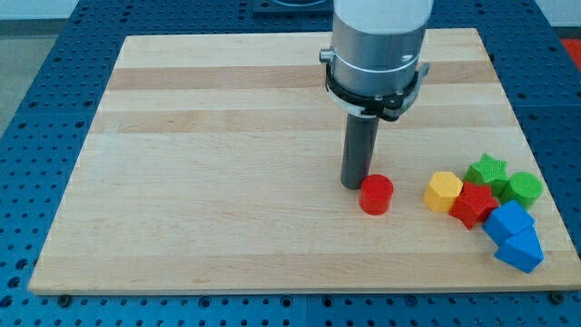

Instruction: Separate the red circle from the yellow heart

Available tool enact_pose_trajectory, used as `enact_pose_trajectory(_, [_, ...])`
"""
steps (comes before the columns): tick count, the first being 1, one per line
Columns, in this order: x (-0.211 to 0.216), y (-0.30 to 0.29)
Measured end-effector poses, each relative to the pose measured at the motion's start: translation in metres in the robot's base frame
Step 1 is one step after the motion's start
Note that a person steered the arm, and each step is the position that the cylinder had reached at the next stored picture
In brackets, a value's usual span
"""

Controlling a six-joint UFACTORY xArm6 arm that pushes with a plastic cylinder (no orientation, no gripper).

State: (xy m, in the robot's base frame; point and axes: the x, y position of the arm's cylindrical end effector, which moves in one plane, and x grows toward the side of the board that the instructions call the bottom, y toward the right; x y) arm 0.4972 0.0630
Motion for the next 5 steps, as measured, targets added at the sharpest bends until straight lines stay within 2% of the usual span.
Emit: enact_pose_trajectory(5, [0.041, 0.006])
